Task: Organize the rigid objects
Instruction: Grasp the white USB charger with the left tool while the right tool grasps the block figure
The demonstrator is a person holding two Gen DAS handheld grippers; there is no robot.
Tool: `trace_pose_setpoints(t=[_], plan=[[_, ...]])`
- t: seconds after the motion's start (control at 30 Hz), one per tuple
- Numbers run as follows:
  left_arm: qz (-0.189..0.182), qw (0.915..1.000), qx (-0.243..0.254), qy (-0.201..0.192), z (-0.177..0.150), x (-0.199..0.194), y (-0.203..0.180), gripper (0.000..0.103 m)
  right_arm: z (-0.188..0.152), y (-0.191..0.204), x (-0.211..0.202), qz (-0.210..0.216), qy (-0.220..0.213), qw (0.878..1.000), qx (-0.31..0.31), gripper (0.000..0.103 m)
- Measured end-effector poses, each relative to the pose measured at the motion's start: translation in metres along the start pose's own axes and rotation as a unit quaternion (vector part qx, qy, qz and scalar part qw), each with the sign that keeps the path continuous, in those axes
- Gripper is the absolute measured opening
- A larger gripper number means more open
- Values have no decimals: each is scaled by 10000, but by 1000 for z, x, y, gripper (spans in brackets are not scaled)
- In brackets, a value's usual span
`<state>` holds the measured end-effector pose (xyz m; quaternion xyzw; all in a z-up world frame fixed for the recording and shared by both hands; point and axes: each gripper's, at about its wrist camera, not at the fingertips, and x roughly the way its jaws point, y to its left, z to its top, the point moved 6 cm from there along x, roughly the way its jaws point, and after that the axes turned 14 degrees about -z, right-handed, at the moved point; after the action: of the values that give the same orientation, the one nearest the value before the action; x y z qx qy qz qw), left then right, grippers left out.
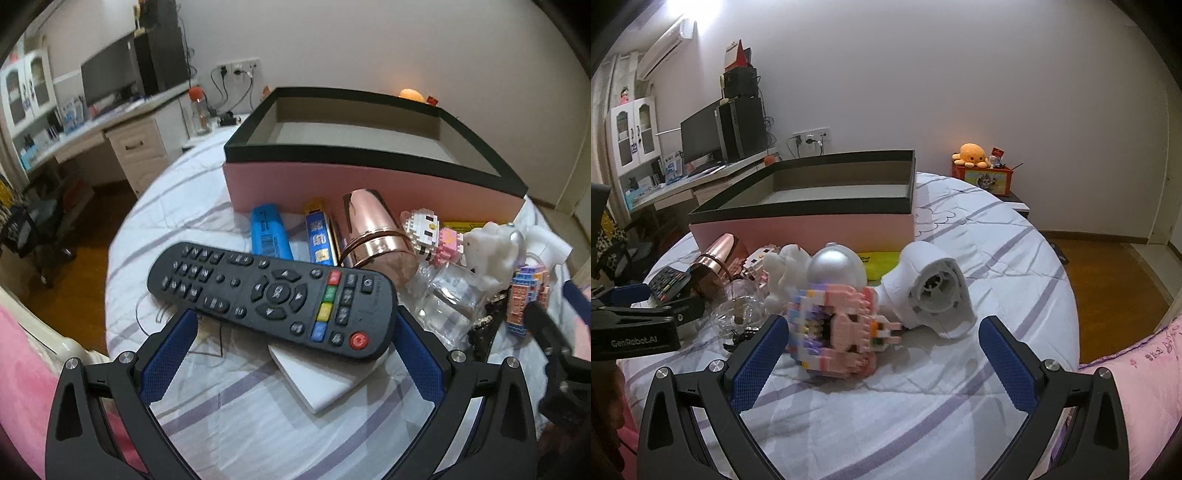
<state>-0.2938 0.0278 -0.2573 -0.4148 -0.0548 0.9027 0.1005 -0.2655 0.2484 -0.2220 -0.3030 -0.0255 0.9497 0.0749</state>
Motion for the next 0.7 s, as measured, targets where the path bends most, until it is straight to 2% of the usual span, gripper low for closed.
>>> trace_pose_setpoints(t=[0.2, 0.4, 0.6, 0.7], plan=[[-312, 9984, -444, 164, -10, -5, 19, 103, -1, 7, 3, 19, 65, 9999, -114, 103], [-479, 9974, -468, 255, -17, -11, 27, 103, -1, 9, 8, -36, 166, 9998, -141, 103], [-399, 9977, -506, 229, -21, -16, 33, 103, -3, 12, 11, -61, 239, 9994, -240, 103], [-311, 9987, -371, 166, -19, -11, 27, 103, -4, 11, 14, -53, 276, 9994, -203, 103]])
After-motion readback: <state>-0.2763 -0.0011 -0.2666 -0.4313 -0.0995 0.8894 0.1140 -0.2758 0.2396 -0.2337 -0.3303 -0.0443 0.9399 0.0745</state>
